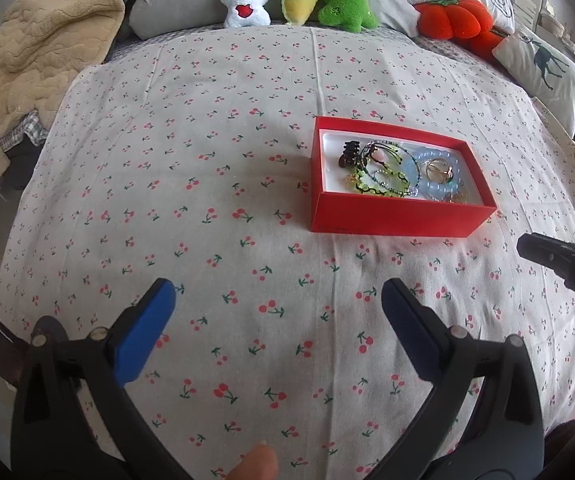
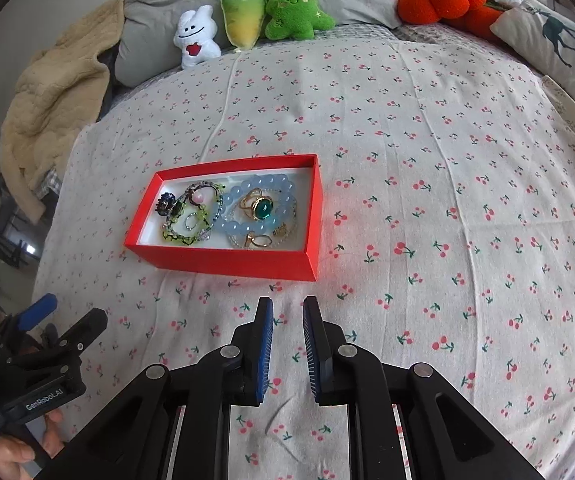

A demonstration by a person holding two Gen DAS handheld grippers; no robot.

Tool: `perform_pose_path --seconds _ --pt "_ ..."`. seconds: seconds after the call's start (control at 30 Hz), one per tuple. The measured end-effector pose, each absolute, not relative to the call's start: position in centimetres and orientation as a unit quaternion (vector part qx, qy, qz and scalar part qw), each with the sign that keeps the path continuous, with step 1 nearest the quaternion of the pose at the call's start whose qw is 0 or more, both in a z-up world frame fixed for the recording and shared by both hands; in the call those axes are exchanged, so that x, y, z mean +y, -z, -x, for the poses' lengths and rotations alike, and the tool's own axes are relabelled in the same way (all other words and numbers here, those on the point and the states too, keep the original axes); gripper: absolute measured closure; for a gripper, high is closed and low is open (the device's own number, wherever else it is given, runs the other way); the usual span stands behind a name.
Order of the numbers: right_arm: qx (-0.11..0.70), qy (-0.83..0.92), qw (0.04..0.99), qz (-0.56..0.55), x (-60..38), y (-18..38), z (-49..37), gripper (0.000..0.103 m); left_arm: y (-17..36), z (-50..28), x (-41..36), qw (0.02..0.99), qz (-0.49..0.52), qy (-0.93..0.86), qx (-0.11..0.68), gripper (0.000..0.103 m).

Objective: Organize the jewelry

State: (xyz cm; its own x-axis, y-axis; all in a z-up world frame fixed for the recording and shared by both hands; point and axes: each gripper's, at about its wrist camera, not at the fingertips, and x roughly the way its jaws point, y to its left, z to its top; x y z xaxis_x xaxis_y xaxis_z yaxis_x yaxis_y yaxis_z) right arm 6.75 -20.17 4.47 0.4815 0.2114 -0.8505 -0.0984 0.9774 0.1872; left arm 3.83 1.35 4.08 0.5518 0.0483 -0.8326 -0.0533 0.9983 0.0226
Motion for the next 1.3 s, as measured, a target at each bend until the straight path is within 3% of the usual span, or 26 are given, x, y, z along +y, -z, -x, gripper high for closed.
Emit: perform_pose_path --seconds 0.03,0.07,0.1,0.13,0.37,0.53,1.3 --pt "0.502 -0.084 0.859 -0.050 -20.2 -4.5 -6.4 0.078 -4.1 -3.5 1.4 0.880 0.004 -0.029 0.473 0.001" --pt "0.503 -0.081 0.859 -0.047 -20.2 -4.5 -5.9 0.062 -4.2 -3.1 1.4 0.881 0.007 -0.030 0.473 0.001" --pt "0.502 -0.079 0.860 -0.049 -20.2 -4.6 -5.5 0.033 -4.2 -2.9 1.4 0.880 0.009 -0.031 0.473 0.001" --pt "0.495 -0.078 0.864 -0.052 -20.3 -4.7 -5.0 0.024 -4.2 -2.6 1.4 0.879 0.010 -0.031 0.476 0.001" --pt "0.484 -0.045 0.873 -0.039 -20.1 -4.5 -2.6 0.018 -2.6 -1.2 1.0 0.873 0.003 -0.036 0.487 0.001" --pt "0.485 -0.028 0.874 0.000 -19.4 -3.3 -1.9 0.002 -1.5 -1.3 0.6 0.866 -0.002 -0.030 0.499 0.001" --pt "0.496 -0.030 0.868 0.014 -19.1 -2.5 -2.7 0.002 -0.9 -2.4 -0.8 0.866 -0.009 -0.022 0.500 0.001"
